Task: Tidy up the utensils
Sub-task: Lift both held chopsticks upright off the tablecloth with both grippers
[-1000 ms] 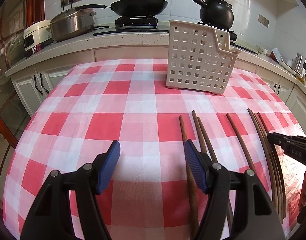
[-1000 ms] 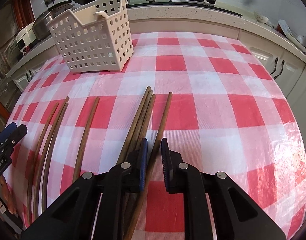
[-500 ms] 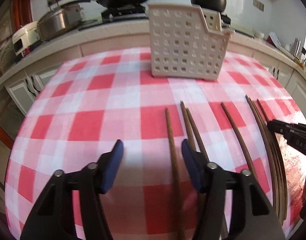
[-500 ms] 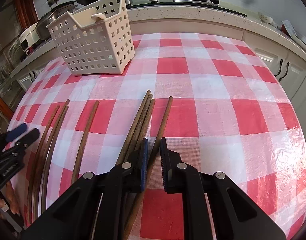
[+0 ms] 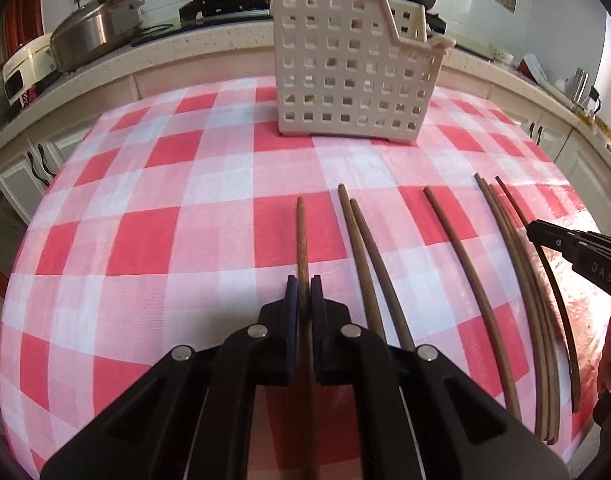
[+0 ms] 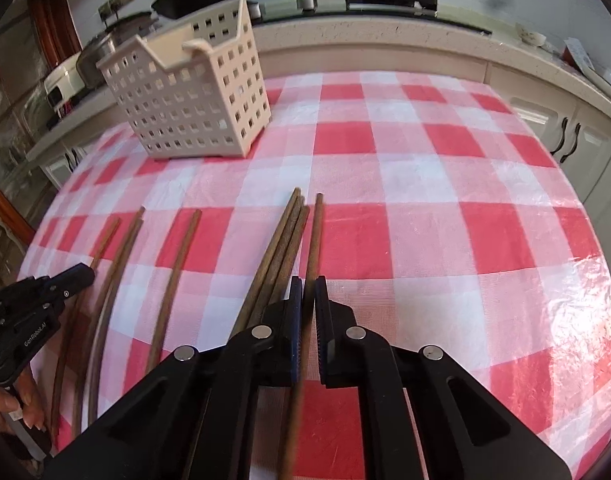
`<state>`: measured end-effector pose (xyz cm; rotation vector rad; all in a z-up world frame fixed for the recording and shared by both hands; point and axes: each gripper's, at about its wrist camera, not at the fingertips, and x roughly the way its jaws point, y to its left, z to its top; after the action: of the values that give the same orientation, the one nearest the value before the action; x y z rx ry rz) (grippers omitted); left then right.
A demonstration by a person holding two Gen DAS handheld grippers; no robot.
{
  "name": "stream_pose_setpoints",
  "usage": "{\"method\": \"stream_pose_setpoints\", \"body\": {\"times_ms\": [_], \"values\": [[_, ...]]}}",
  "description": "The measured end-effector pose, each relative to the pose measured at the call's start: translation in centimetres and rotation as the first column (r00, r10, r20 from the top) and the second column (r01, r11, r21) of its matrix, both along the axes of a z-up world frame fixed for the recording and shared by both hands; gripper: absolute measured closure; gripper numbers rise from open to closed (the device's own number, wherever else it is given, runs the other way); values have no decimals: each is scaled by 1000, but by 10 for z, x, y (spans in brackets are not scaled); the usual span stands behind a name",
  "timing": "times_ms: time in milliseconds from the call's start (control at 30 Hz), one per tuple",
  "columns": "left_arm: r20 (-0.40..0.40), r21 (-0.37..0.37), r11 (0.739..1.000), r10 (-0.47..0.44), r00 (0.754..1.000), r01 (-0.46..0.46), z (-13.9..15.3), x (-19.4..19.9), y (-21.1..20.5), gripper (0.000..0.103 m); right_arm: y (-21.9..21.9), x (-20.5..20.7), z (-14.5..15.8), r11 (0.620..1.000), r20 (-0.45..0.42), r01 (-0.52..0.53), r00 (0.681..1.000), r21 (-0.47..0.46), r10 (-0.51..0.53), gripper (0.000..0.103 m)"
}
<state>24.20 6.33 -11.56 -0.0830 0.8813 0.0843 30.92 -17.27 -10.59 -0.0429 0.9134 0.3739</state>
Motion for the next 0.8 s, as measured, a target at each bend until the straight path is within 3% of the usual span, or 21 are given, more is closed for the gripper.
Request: {"method": "stream_pose_setpoints", "body": {"times_ms": [267,533,800], "values": [[145,-9,1000,13,989,-12,48,-26,6,97,-7,-24,45,996,123,-14,992,83,4,96],[278,-5,1000,24,960,-23,95,-60,8,97,-21,-55,91,990,247,-35,969,138,0,96],[389,16,1000,16,921,-24,124,-93,0,97,-27,-88,114,988,328,-55,945,142,5,96]]}}
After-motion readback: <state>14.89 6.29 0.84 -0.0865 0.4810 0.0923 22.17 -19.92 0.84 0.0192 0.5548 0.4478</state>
